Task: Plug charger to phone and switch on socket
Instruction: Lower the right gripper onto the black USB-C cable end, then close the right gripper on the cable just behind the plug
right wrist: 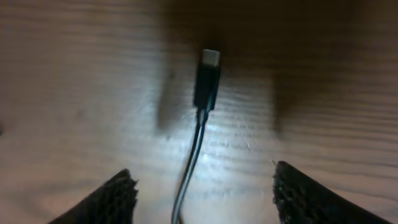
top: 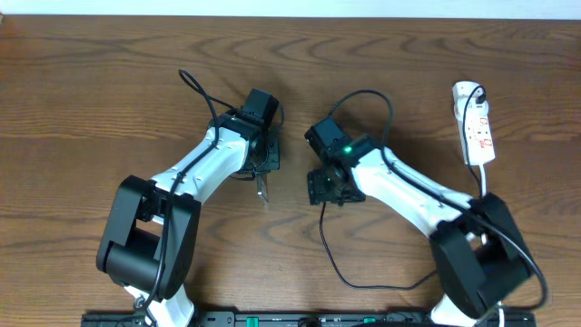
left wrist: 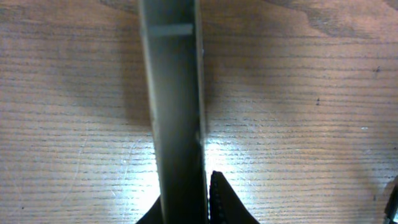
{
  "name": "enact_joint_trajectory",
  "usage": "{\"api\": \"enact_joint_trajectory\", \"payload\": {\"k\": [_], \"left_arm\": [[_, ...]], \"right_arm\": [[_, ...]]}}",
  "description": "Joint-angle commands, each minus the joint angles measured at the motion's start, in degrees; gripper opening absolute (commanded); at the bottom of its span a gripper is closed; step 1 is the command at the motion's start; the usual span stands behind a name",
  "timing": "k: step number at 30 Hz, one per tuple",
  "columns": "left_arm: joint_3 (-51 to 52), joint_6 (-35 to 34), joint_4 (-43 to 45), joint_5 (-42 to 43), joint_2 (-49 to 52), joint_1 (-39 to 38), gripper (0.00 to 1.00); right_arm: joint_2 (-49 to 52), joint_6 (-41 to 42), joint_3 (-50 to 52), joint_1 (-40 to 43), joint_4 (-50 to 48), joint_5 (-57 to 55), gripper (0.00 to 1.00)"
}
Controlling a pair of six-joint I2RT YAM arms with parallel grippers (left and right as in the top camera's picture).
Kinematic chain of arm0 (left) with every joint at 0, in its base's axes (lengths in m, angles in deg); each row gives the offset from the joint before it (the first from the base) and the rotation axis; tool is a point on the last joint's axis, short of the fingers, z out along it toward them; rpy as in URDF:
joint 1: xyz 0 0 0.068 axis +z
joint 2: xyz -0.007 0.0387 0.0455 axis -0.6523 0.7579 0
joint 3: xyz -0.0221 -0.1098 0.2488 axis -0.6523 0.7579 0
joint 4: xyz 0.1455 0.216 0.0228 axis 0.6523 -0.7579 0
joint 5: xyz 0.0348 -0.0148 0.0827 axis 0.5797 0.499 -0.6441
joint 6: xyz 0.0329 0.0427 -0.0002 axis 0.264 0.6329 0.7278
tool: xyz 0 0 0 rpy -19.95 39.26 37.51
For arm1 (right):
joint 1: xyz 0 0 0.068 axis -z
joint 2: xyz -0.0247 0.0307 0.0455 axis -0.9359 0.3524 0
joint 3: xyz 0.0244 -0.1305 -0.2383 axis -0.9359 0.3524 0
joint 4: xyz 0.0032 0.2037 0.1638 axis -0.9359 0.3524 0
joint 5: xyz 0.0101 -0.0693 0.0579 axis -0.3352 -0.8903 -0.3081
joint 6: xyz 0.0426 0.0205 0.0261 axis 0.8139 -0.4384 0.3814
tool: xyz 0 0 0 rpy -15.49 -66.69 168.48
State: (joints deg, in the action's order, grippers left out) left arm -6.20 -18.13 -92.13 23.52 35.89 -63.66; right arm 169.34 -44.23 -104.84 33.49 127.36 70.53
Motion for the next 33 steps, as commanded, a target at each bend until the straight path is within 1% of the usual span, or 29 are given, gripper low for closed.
{"api": "enact_joint_trajectory", "payload": {"k": [1,4,7,10,16,20,21,22,24,26,27,31,33], "left_arm": [[-0.6,0.1,-0.3,-0.9,0.4,0.1,0.13],[-0.6,0.1,-0.4,-1.0,0.4,0.1,0.13],[-0.6,0.1,-0.3,-0.9,0.4,0.1,0.12],[-0.6,0.1,-0.3,-0.9,0.4,0.1,0.13],[-0.6,0.1,-0.3,-1.0,0.4,0.1,0.12],[-0.6,0.1,-0.3,-1.0,0.4,0.1,0.13],[-0.6,0.1,-0.3,-1.0,0.4,0.1,0.13],[-0.6,0.1,-0.3,-1.0,0.4,0.1,0.12],[-0.6,0.1,-0.4,-1.0,0.4,0.1,0.12],[-0.6,0.1,-0.4,-1.0,0.4,0.1,0.13],[-0.6,0.1,-0.4,-1.0,0.4,0.1,0.13],[-0.6,0.1,-0.3,-1.0,0.4,0.1,0.13],[-0.6,0.1,-0.2,-1.0,0.4,0.1,0.13]], "right_arm": [[3.5,4.9,-0.2,-0.2,-1.2,-0.9,0.62],[5.2,5.8,-0.2,-0.2,-2.3,-0.9,0.48],[5.8,8.8,-0.2,-0.2,-2.3,-1.1,0.42],[5.8,10.4,-0.2,-0.2,-2.2,-2.5,0.31],[5.8,10.4,-0.2,-0.2,-1.5,-3.4,0.22],[5.9,10.7,-0.2,-0.2,-1.6,-3.4,0.20],[5.9,10.8,-0.2,-0.2,-1.4,-4.0,0.15],[5.9,10.8,-0.2,-0.2,-1.0,-5.1,0.12],[5.7,10.8,-0.2,0.5,0.2,-8.4,0.07],[5.7,10.8,-0.2,2.0,1.4,-11.4,0.04],[5.7,10.5,-0.2,3.0,1.7,-12.3,0.01],[5.7,5.0,-0.2,8.1,1.2,-12.7,0.01],[5.7,0.5,-0.3,11.9,0.3,-12.4,0.01]]}}
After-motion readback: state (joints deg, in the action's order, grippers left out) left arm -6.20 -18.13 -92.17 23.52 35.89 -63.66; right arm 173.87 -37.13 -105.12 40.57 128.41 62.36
